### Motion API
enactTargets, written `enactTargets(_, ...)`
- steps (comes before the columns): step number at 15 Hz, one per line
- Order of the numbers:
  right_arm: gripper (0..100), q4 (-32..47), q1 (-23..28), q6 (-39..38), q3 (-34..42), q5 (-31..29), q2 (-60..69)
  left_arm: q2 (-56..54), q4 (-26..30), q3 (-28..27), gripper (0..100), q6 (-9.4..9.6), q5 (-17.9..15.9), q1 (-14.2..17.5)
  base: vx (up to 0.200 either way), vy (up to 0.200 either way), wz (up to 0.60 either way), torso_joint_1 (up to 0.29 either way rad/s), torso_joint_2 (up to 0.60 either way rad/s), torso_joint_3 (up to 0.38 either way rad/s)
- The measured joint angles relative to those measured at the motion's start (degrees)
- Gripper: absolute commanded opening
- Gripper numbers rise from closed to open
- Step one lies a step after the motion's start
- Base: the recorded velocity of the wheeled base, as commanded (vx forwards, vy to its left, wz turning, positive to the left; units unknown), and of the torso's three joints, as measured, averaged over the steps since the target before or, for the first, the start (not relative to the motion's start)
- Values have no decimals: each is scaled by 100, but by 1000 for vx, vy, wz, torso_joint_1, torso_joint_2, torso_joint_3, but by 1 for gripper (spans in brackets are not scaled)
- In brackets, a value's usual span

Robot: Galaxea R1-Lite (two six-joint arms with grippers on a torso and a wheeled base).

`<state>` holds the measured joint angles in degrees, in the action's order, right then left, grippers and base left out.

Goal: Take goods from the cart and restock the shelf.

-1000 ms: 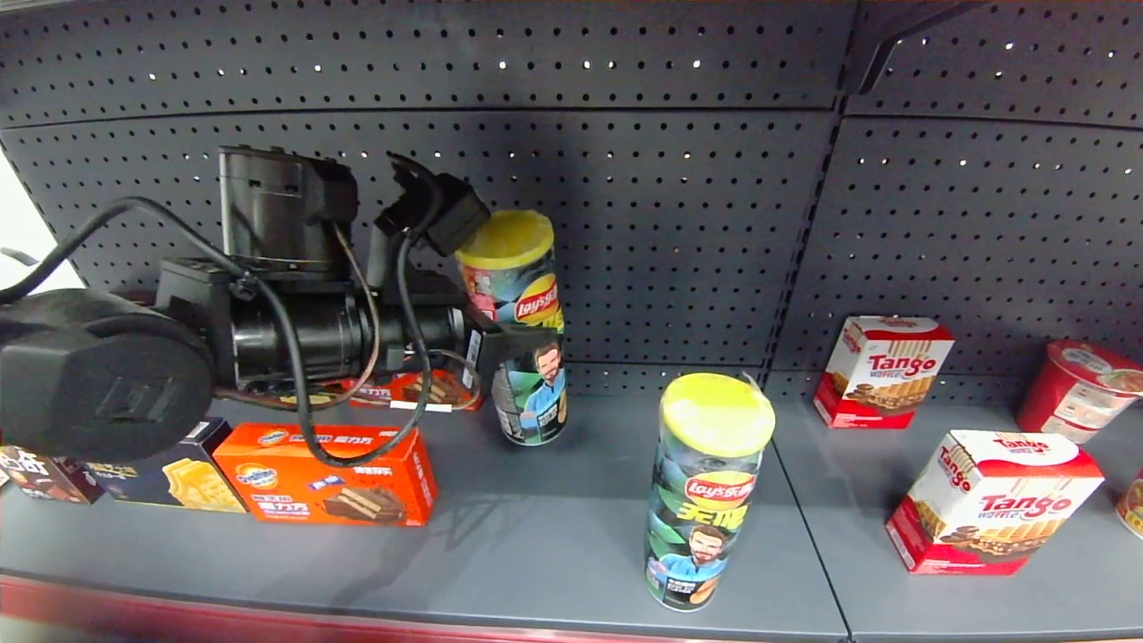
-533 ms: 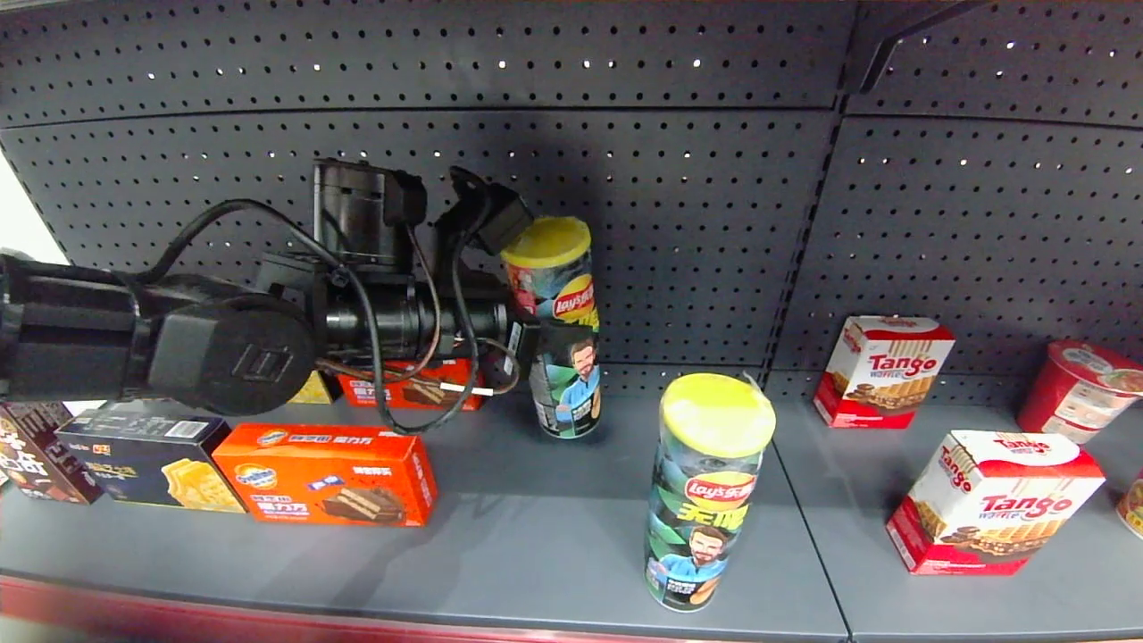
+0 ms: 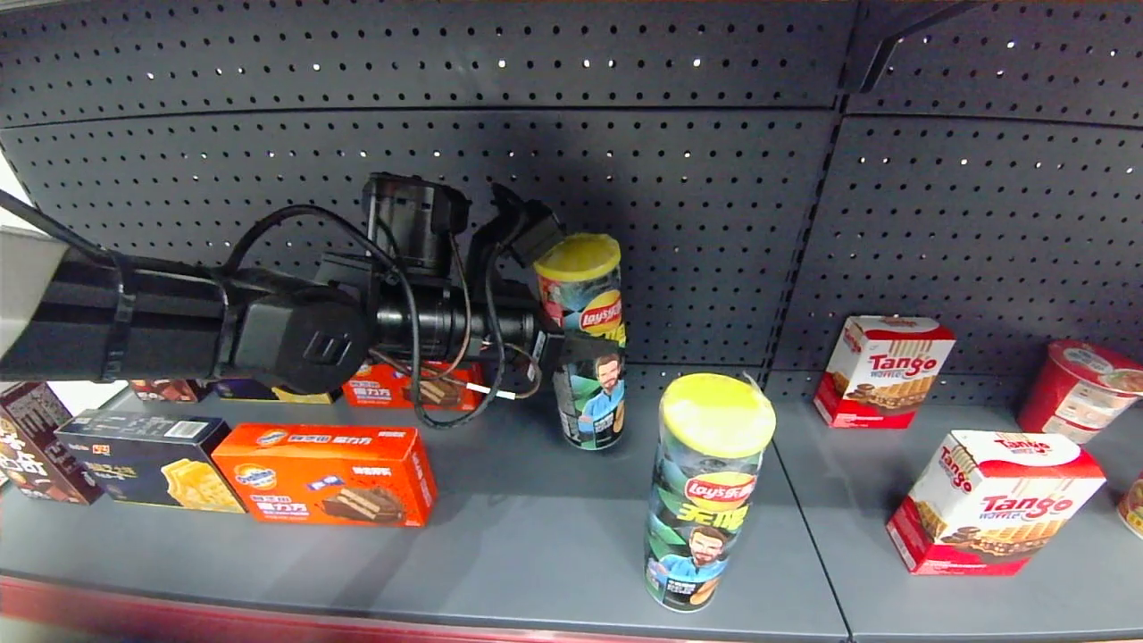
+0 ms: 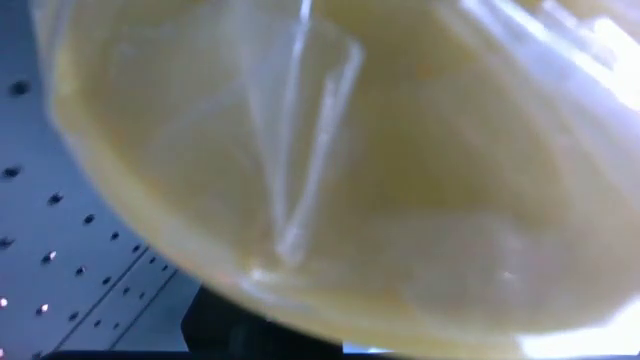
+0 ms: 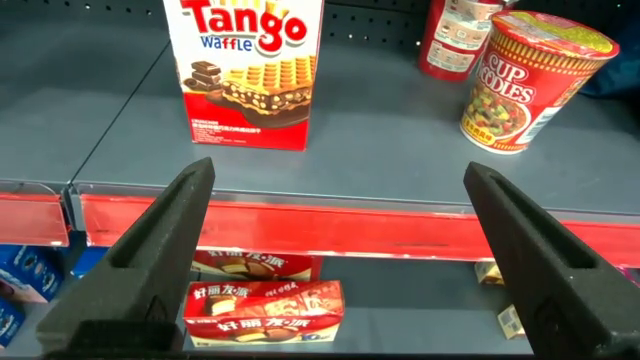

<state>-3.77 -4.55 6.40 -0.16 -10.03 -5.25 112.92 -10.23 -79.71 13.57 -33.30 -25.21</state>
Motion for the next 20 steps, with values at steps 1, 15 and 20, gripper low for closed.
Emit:
enactTargets(1, 100, 0, 0, 6, 0, 0, 0, 69, 208, -110, 0, 191, -2, -4, 0, 0, 0, 0, 0, 0)
enactTargets(15, 100, 0, 0, 9, 2, -1, -4, 795, 668, -1061, 0, 271, -2, -358, 0, 0, 0, 0, 0, 0)
enactTargets(20, 100, 0, 0, 9, 0, -6, -4, 918, 947, -1204, 0, 263, 5, -380, 0, 0, 0, 0, 0, 0)
